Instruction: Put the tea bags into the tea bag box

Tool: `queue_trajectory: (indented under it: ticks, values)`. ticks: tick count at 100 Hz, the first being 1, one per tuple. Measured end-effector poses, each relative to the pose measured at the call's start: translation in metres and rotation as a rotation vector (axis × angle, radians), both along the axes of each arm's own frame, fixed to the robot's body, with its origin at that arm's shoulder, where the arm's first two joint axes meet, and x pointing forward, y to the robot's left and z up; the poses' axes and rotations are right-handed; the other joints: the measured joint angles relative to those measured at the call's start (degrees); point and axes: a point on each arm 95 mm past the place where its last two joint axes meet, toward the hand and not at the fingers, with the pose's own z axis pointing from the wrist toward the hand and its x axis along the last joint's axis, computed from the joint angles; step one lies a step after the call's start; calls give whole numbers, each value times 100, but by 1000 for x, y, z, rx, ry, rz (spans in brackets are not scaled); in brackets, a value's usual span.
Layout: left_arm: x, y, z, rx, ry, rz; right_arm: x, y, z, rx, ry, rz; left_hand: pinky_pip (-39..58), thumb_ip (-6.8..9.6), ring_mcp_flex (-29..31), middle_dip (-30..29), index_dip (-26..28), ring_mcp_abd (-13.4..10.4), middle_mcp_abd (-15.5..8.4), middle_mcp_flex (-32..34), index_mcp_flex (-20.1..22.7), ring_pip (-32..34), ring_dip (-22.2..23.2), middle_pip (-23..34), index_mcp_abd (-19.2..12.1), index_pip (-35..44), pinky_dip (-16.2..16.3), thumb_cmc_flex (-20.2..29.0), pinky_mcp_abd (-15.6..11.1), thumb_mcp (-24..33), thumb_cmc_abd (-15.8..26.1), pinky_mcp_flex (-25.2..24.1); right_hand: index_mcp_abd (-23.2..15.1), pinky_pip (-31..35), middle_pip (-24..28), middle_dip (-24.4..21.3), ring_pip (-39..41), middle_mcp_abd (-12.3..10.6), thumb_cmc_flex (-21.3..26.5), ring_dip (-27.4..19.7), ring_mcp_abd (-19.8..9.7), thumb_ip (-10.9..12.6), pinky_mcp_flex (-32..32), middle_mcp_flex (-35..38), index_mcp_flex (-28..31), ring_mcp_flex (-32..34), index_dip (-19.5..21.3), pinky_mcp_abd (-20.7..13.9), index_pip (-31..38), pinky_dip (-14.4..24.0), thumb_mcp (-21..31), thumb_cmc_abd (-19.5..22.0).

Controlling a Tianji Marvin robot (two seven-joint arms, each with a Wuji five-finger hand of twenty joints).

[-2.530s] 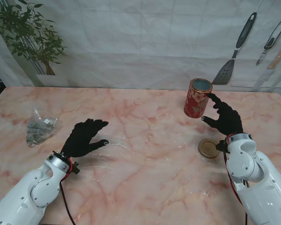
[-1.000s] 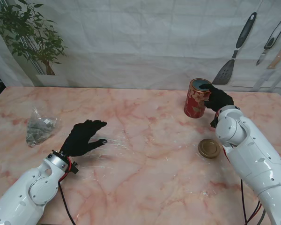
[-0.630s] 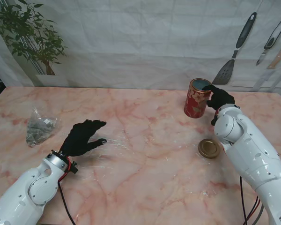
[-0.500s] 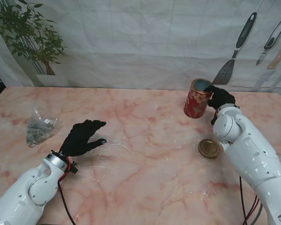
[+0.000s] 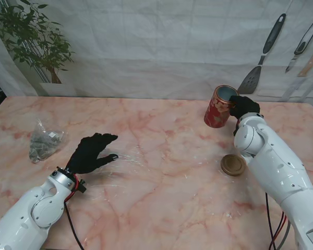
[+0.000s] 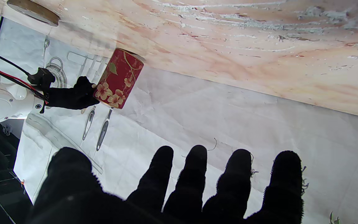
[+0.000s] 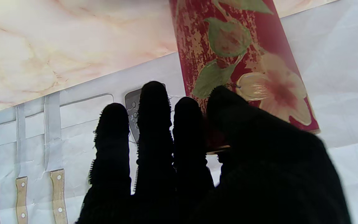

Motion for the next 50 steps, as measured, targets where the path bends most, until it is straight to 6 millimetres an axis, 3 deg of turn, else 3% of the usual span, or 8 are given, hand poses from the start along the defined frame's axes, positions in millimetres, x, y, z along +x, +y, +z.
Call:
queue_trajectory:
  ticks: [21,50]
  values:
    - [0,0,0,-3,1,0,-2,4,6,-25,22,29,0,0,0,0,0,0,-1,0,0,0,0,0,-1,0,0,0,0,0,0,0,1,1,-13,5,1,-51,13,0,13,27,-61,2,5,0,559,2,-110,-1,-64,169]
    - [0,0,0,-5,2,0,-10,4,22,-13,-15,58,0,0,0,0,0,0,-1,0,0,0,0,0,-2,0,0,0,0,0,0,0,1,1,-16,74,1,-48,13,0,58,26,-112,2,4,0,780,3,-160,-1,-64,169]
